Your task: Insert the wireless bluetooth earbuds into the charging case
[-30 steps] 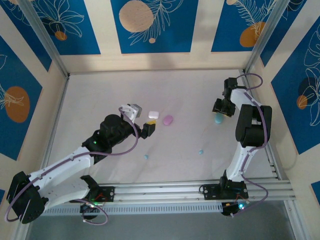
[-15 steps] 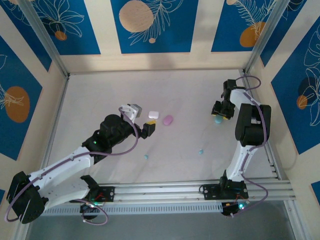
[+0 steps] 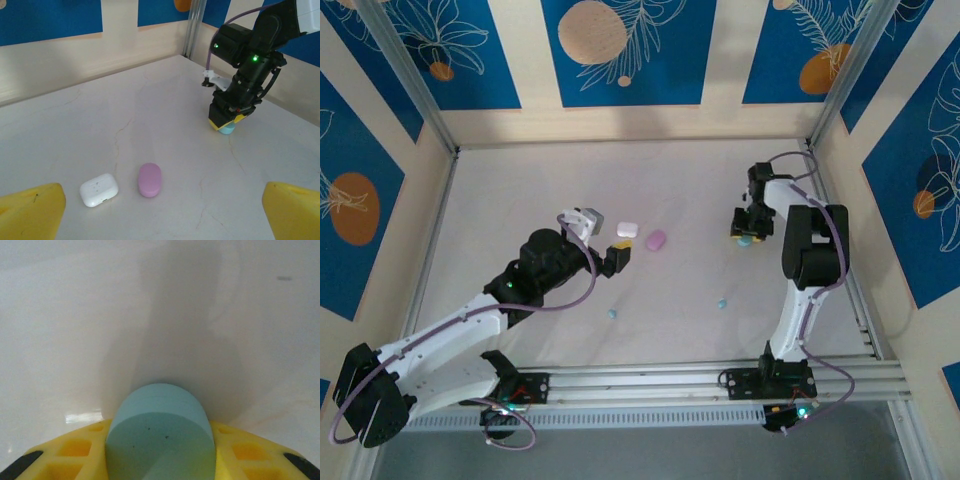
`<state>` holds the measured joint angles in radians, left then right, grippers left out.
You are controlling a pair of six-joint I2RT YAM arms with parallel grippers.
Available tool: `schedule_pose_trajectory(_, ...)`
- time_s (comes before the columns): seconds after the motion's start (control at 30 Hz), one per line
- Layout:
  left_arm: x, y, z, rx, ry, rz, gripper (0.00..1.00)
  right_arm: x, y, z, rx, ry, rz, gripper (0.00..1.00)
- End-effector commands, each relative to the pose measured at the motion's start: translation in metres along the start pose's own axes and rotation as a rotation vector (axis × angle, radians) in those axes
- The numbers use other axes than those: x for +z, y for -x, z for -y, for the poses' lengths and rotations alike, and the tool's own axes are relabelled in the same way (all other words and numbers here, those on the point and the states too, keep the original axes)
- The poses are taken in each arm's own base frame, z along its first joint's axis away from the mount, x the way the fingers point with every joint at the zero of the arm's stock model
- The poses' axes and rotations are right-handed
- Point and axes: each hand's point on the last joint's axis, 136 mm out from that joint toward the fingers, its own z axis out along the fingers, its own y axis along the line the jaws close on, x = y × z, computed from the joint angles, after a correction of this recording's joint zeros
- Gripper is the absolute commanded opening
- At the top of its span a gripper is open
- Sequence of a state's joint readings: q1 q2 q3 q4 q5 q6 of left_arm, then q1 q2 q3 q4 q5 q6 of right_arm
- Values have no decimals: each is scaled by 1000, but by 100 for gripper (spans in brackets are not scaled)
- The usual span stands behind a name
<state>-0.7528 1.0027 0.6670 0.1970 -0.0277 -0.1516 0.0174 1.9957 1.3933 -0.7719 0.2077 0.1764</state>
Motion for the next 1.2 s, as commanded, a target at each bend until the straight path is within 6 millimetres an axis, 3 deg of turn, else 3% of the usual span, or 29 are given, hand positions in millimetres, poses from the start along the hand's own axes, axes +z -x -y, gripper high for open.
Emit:
schedule_pose_trajectory(0.0, -6, 22, -5, -11, 27, 63, 100, -11, -17, -61, -183, 119, 10, 35)
schedule_pose_trajectory(0.13, -13, 22, -19, -16, 109, 77, 100, -19, -47, -127, -427, 236, 75, 35)
schedule_pose_trajectory(0.23, -21, 23, -31, -18, 178, 96, 100, -26, -74, -166, -673, 285, 162, 35)
schedule_pose_trajectory(0.33, -29, 24, -41, -24, 238, 118, 100, -24, -100, -188, -899, 294, 199, 35)
schedule_pose_trajectory(0.5, -38, 23, -50, -39, 287, 147, 100, -14, -128, -208, -1135, 313, 204, 36)
schedule_pose_trajectory(0.77, -50, 19, -58, -46, 327, 160, 100, 7, -145, -212, -1260, 244, 158, 42)
schedule_pose_trajectory(0.97, -55, 20, -60, -41, 336, 168, 100, 0, -155, -207, -1342, 297, 247, 48)
schedule_pose_trajectory(1.17, -52, 19, -58, -42, 326, 168, 100, -6, -151, -190, -1312, 331, 253, 53)
